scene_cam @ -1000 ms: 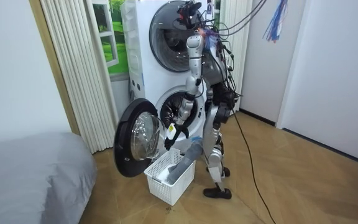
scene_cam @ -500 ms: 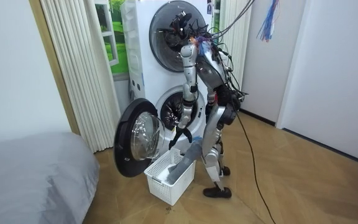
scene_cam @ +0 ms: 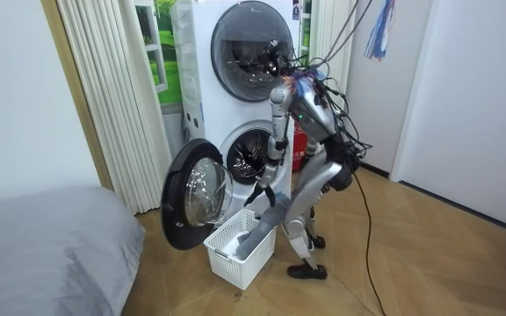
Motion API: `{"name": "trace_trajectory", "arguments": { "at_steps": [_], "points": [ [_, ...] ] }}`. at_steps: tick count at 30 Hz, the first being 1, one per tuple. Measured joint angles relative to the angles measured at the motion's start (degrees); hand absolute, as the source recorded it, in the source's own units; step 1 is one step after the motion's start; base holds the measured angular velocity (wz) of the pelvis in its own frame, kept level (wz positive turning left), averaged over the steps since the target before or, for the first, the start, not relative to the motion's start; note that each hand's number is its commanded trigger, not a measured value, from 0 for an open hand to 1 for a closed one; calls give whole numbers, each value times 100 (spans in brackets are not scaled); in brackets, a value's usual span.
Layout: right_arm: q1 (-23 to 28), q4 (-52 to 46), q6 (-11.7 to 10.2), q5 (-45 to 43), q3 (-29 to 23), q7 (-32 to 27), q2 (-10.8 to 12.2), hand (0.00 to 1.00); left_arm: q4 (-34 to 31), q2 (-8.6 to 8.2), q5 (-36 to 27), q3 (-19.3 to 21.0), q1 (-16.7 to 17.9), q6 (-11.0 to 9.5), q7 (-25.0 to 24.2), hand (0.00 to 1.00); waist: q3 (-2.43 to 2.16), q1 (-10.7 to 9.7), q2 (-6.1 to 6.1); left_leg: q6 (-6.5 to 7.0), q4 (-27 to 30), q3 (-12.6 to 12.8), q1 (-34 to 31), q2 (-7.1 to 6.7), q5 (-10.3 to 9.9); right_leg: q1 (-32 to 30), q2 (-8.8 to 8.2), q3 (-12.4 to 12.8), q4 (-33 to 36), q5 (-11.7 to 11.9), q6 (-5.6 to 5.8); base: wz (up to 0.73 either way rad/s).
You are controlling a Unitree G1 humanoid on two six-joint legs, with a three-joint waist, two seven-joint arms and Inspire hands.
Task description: Put towel into washing machine
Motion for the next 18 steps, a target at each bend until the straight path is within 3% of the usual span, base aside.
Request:
{"name": "trace_trajectory", "arguments": {
  "at_steps": [8,18],
  "points": [
    [42,1,-287,677,227,159,-5,0,-3,-123,309,-125,0,-10,30,0,-6,-17,7,-48,537,-74,-470,32,-9,-473,28,10,555,-9,-54,0],
    [43,11,-509,674,240,159,23,0,-85,-168,303,-405,12,-153,-21,0,-18,-29,-2,-49,748,-62,-675,58,-9,-714,23,5,807,-24,-115,0]
  ]
}}
